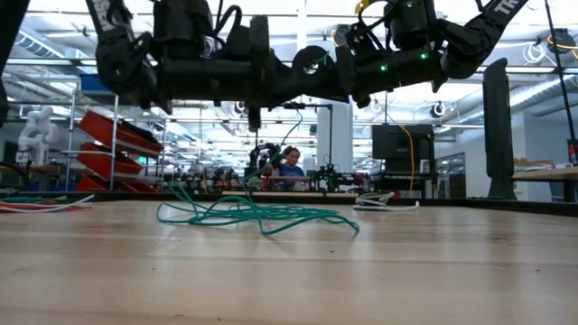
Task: Coil cords
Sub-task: Coil the green wire onto the spool
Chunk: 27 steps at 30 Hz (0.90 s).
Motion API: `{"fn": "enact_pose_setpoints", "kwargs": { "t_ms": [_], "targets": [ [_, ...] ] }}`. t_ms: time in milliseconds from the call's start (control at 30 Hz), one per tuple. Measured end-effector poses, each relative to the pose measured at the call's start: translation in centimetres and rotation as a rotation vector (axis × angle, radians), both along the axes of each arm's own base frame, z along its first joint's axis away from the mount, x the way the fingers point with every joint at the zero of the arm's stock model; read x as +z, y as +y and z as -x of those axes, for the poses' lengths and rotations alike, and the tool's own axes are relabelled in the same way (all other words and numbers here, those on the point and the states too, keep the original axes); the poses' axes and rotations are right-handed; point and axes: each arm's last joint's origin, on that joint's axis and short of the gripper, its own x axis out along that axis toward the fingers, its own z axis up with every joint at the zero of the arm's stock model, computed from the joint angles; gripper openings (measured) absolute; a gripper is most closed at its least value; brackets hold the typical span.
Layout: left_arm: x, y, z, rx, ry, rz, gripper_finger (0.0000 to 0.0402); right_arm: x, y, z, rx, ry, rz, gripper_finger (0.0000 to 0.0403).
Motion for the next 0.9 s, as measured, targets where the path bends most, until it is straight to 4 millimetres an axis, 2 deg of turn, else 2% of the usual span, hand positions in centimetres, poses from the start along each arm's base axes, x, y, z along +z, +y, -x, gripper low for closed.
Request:
{"fn": "enact_pose_setpoints", "kwargs": {
  "t_ms": [100, 200, 333, 467, 733, 900],
  "targets": [
    [0.4, -0.8, 0.3, 0.019, 0.119, -0.135, 0.003, -0.1, 0.0, 0.0, 0.0, 0.006, -0.001, 0.0],
    [1.7, -2.0, 0.9, 0.052, 0.163, -0.302, 0.003, -0.1, 0.0, 0.0, -0.001, 0.007, 0.002, 0.0],
    [3.1, -3.3, 1.3, 0.221, 0.205, -0.53, 0.003, -0.1, 0.0, 0.0, 0.0, 0.008, 0.005, 0.0],
    [3.9, -4.0, 0.9, 0.334, 0.258, -0.707, 0.003, -0.1, 0.0, 0.0, 0.0, 0.007, 0.005, 0.0],
    [5.2, -4.1, 0.1, 0.45, 0.338, -0.871, 0.003, 0.0, 0.0, 0.0, 0.0, 0.004, 0.004, 0.0],
    [4.7, -3.9, -0.8, 0.452, 0.389, -0.934, 0.0045, 0.1, 0.0, 0.0, -0.001, -0.007, 0.005, 0.0]
  ]
}}
